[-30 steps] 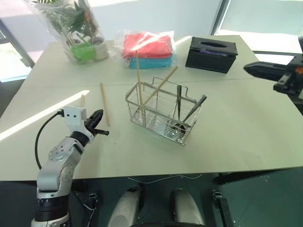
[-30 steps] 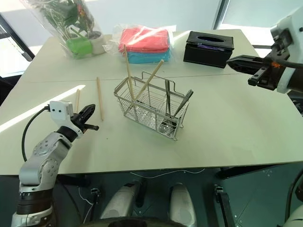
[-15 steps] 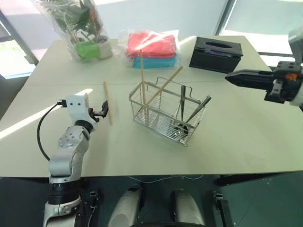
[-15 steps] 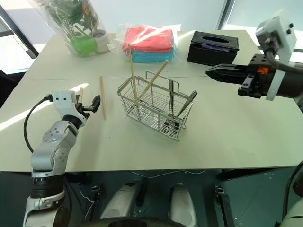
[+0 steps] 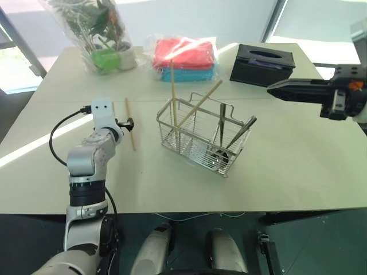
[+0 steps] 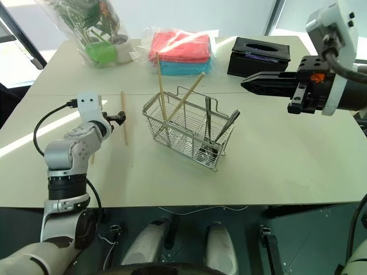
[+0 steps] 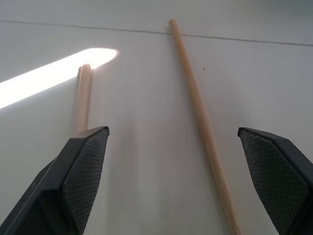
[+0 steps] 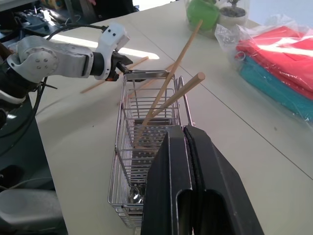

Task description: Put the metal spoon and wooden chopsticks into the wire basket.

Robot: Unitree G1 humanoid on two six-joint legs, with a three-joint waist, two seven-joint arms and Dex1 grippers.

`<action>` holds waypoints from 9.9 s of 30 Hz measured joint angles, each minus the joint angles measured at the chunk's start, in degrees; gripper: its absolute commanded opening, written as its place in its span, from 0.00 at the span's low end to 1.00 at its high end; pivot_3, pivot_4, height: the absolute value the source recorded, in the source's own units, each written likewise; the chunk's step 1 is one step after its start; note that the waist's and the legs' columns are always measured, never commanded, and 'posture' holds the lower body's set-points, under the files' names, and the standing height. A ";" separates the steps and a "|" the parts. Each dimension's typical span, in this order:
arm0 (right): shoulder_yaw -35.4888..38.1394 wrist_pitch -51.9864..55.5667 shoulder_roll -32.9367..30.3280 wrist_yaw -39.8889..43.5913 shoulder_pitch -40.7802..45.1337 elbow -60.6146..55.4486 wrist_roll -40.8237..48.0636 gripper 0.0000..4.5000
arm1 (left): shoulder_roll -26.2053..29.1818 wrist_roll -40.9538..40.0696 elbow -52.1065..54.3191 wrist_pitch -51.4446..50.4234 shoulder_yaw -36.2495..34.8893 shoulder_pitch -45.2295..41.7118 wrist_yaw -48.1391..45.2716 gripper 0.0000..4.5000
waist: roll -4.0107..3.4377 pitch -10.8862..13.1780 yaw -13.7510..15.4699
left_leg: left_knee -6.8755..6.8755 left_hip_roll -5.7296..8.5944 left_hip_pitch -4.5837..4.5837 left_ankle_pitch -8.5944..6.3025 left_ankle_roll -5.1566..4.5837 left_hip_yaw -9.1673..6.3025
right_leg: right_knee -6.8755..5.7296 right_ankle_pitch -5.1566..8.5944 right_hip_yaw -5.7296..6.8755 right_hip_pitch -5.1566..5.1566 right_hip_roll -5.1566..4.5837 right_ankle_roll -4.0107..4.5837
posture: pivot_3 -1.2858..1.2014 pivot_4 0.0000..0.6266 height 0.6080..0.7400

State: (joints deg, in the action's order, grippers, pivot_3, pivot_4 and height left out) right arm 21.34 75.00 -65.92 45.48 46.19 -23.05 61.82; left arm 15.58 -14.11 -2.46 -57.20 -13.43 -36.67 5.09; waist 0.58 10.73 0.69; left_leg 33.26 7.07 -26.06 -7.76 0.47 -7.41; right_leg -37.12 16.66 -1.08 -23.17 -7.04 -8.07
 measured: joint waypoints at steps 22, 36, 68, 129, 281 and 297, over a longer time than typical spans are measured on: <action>1.19 -3.38 -1.59 -0.46 -3.72 0.62 3.61 0.00 | 0.96 6.26 -18.72 -10.08 4.68 -15.29 -0.96 0.99 | -0.02 -0.01 0.05 | 0.62 0.01 -0.36 -0.01 0.00 -0.05 | -0.02 -0.34 -0.01 -0.08 0.06 -0.31 | 0.52 0.24 1.00; 2.11 -4.48 -1.62 -3.02 -4.72 0.23 5.86 0.00 | -1.75 6.20 -26.11 -9.51 -1.49 -20.07 1.77 0.99 | -0.02 -0.02 0.23 | 0.67 0.02 -0.36 0.00 0.00 -0.07 | -0.03 -0.39 0.01 -0.03 0.06 -0.36 | 0.52 0.24 1.00; -0.29 -5.72 -1.54 -8.46 -3.29 -0.27 7.03 0.00 | -4.07 5.98 -25.86 -9.73 -8.17 -20.44 5.28 0.25 | -0.04 -0.04 0.27 | 0.72 0.05 -0.36 0.00 -0.01 -0.06 | -0.04 -0.40 0.00 -0.01 0.04 -0.39 | 0.52 0.24 1.00; 2.81 -14.59 0.09 -17.98 -18.68 -4.43 19.39 0.00 | -3.87 -27.45 -4.41 32.08 -3.65 -11.09 -47.57 0.01 | 0.00 -0.02 -0.02 | 0.86 -0.01 -0.43 0.12 -0.20 -0.05 | -0.01 -0.45 -0.06 -0.04 0.10 -0.29 | 0.52 0.24 1.00; 11.87 -19.10 -0.48 -23.71 -31.79 -10.52 29.50 0.00 | -7.63 -23.74 -7.40 37.40 1.95 -9.35 -49.97 0.01 | 0.06 0.00 1.39 | 0.88 -0.03 -0.44 0.10 -0.25 0.00 | 0.12 -0.41 -0.13 -0.01 0.12 -0.05 | 0.52 0.24 1.00; 11.47 -19.82 -0.57 -23.77 -31.63 -10.40 29.48 0.00 | -2.49 -22.63 2.81 34.50 6.42 1.17 -50.84 0.01 | 0.05 0.00 1.43 | 0.88 -0.04 -0.44 0.09 -0.24 -0.03 | 0.13 -0.38 -0.14 -0.01 0.05 0.01 | 0.52 0.24 1.00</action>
State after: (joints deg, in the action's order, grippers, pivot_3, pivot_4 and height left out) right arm 32.81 55.19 -66.49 21.70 14.56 -33.45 91.30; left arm 13.09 -36.75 0.34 -22.70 -7.01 -35.51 -45.75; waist 0.63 10.73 2.12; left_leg 34.14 7.03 -26.49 -7.67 0.23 -7.43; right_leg -36.99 16.28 -1.21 -23.18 -6.99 -8.07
